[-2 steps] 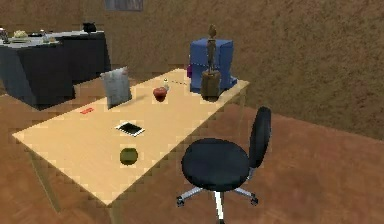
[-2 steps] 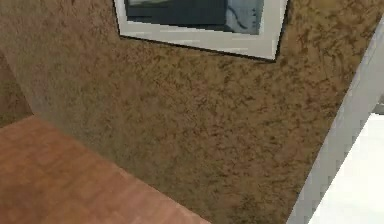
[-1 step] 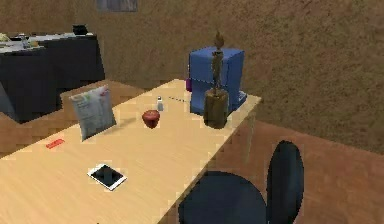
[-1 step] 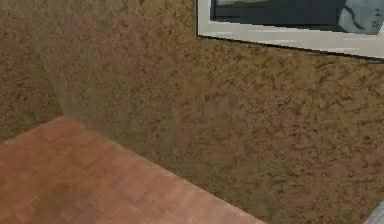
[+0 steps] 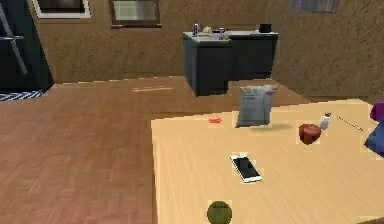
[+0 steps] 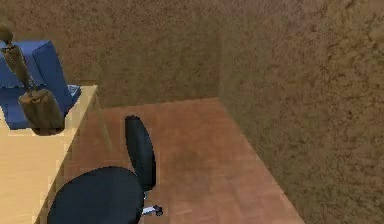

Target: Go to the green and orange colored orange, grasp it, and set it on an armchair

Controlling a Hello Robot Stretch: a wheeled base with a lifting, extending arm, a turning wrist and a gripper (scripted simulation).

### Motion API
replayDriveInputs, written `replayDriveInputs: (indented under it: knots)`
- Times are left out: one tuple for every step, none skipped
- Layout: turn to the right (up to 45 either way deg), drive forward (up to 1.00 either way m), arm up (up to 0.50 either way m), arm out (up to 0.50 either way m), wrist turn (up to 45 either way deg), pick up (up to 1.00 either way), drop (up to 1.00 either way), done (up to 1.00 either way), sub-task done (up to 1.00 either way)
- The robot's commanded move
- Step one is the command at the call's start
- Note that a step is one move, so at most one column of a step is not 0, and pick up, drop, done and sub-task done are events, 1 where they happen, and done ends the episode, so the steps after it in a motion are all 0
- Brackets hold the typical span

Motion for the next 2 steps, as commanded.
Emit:
replayDriveInputs:
  knots:
    - [-45.0,0.00,0.00,0.00,0.0,0.00,0.00,0.00,0.00]
    - [-30.0,0.00,0.00,0.00,0.0,0.00,0.00,0.00,0.00]
